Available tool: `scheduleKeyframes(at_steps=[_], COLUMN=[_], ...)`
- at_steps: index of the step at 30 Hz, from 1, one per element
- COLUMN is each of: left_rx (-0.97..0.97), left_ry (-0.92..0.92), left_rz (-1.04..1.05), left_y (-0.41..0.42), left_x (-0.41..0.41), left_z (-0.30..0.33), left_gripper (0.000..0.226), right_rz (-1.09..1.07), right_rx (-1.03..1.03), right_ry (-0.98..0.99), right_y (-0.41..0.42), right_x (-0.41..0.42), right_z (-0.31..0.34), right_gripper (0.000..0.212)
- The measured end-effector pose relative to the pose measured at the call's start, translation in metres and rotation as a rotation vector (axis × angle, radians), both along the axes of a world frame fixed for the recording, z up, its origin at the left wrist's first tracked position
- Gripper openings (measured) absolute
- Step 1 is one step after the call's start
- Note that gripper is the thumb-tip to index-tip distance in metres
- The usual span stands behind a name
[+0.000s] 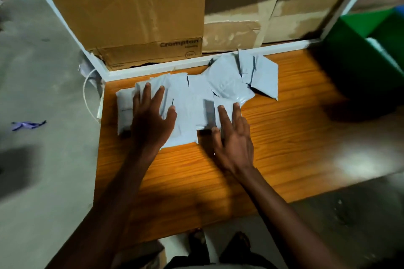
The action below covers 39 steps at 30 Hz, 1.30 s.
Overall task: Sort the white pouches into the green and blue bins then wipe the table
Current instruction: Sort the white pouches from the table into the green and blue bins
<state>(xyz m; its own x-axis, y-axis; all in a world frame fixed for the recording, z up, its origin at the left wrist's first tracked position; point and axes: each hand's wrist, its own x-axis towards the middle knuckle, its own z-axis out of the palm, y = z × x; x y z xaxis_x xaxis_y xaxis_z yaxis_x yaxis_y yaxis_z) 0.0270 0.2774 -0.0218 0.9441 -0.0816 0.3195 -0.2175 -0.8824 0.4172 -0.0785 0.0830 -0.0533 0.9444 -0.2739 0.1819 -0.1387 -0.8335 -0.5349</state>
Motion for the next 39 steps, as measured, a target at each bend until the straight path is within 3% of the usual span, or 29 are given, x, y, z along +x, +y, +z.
scheduleKeyframes(at_steps=[10, 22, 31, 39], left_rx=[-0.074, 0.022, -0.042, -0.172], left_ry=[0.027, -0.014, -0.041, -0.23], left_rz=[-0.471, -0.914, -1.051, -0.954], left_y=[-0.146, -0.426, -0.607, -0.76], left_x=[-0.09, -0.212, -0.234, -0.184], left_z=[0.013, 0.016, 0.033, 0.049], left_gripper=[0.059, 0.062, 0.064, 0.057], right_rz=[-0.326, -0.731, -0.795, -0.68], right_rx=[0.019, -0.047, -0.052, -0.156], right_ry=[-0.128, -0.177, -0.226, -0.25], right_y=[-0.114, -0.347, -0.508, -0.665], right_x=[-0.09, -0.245, -0.265, -0.207], right_z=[0.01, 0.013, 0.023, 0.032], right_gripper=[0.06, 0.059, 0.061, 0.062])
